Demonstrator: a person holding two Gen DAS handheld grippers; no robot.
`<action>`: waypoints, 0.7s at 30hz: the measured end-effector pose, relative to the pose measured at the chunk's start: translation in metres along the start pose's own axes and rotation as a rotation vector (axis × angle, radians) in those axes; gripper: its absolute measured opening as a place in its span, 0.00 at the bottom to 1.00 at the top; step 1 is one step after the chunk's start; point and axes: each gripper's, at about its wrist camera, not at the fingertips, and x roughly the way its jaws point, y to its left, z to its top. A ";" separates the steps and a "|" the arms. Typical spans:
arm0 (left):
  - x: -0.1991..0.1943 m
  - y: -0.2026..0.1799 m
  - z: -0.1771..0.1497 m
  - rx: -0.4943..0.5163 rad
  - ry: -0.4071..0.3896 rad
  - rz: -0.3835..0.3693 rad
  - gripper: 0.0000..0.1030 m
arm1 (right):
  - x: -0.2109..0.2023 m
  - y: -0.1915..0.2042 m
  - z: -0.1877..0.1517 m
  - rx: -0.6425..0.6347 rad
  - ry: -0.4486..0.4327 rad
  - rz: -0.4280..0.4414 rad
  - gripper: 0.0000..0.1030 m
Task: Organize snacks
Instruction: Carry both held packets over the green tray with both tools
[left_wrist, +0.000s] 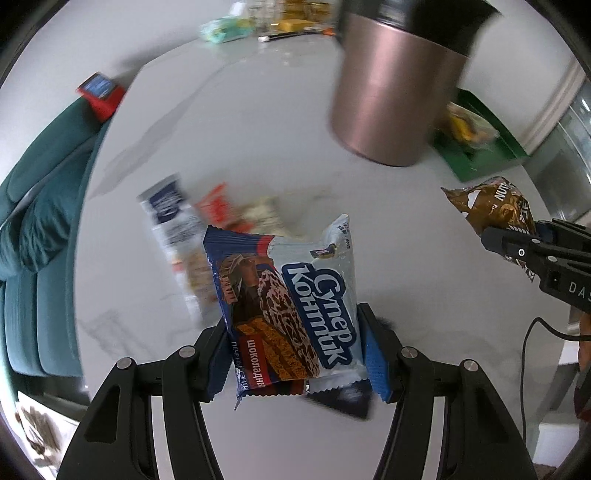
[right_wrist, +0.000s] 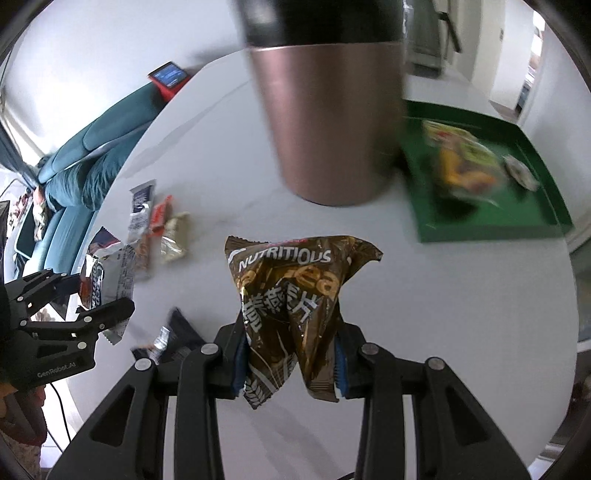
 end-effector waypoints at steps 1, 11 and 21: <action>0.001 -0.010 0.003 0.011 0.000 -0.001 0.54 | -0.005 -0.011 -0.004 0.009 -0.001 -0.001 0.38; 0.008 -0.121 0.040 0.052 -0.017 -0.057 0.54 | -0.041 -0.115 -0.014 0.042 0.007 -0.035 0.38; 0.029 -0.226 0.092 0.045 -0.064 -0.072 0.54 | -0.055 -0.214 0.002 0.023 0.007 -0.047 0.38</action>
